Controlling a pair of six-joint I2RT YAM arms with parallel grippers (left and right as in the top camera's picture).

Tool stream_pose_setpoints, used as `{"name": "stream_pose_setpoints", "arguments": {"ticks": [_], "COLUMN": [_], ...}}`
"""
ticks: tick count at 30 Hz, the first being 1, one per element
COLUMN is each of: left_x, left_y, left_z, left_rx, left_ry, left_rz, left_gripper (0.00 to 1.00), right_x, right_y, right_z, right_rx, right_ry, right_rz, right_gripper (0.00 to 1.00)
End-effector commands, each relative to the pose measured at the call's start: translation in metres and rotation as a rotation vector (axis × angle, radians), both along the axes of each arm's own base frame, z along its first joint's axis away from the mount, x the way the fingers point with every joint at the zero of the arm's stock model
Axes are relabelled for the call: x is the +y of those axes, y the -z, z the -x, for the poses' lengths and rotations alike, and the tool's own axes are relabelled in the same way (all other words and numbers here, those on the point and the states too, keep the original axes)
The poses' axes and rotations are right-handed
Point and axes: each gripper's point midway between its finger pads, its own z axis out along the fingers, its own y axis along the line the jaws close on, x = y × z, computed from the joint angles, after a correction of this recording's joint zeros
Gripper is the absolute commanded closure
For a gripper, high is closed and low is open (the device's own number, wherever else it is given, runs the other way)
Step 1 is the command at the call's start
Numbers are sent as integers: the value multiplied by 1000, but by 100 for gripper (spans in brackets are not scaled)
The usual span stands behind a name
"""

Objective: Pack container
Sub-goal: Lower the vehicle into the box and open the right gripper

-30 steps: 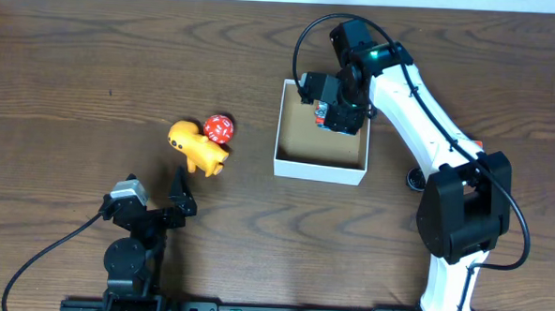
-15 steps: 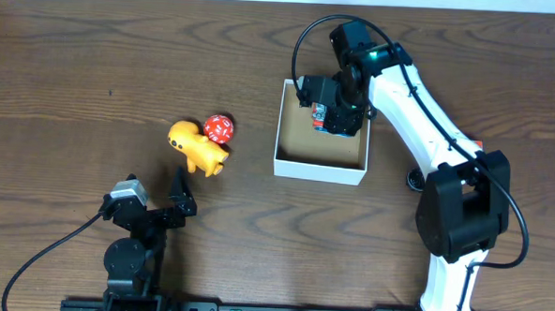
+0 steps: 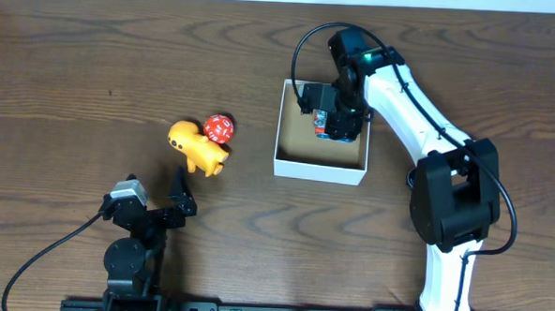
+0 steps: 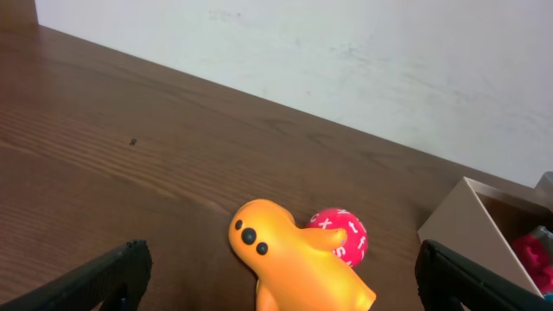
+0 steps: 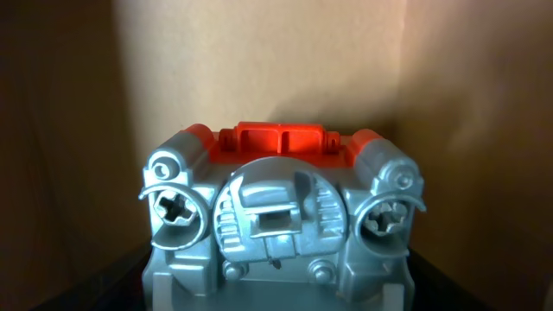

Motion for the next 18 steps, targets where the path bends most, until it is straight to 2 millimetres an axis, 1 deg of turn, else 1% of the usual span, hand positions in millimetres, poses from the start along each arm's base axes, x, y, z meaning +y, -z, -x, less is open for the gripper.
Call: {"name": "stream_pose_setpoints", "arguments": {"ticks": [1, 6, 10, 13, 18], "left_x": [3, 3, 3, 3, 3], "left_y": [19, 19, 19, 19, 19], "left_z": [1, 1, 1, 1, 1], "left_rx": [58, 58, 58, 58, 58], "left_ry": [-10, -10, -10, -10, -10], "left_rz": [-18, -18, -18, -18, -18], "left_gripper": [2, 2, 2, 2, 2], "right_x": [-11, -13, -11, -10, -10], "right_y": [-1, -1, -1, -2, -2], "right_z": [-5, -7, -9, -11, -11], "right_rx": [-3, -6, -15, -23, -26], "right_ry": [13, 19, 18, 18, 18], "right_rz": [-10, -11, -15, -18, -19], "right_gripper": [58, 56, 47, 44, 37]}}
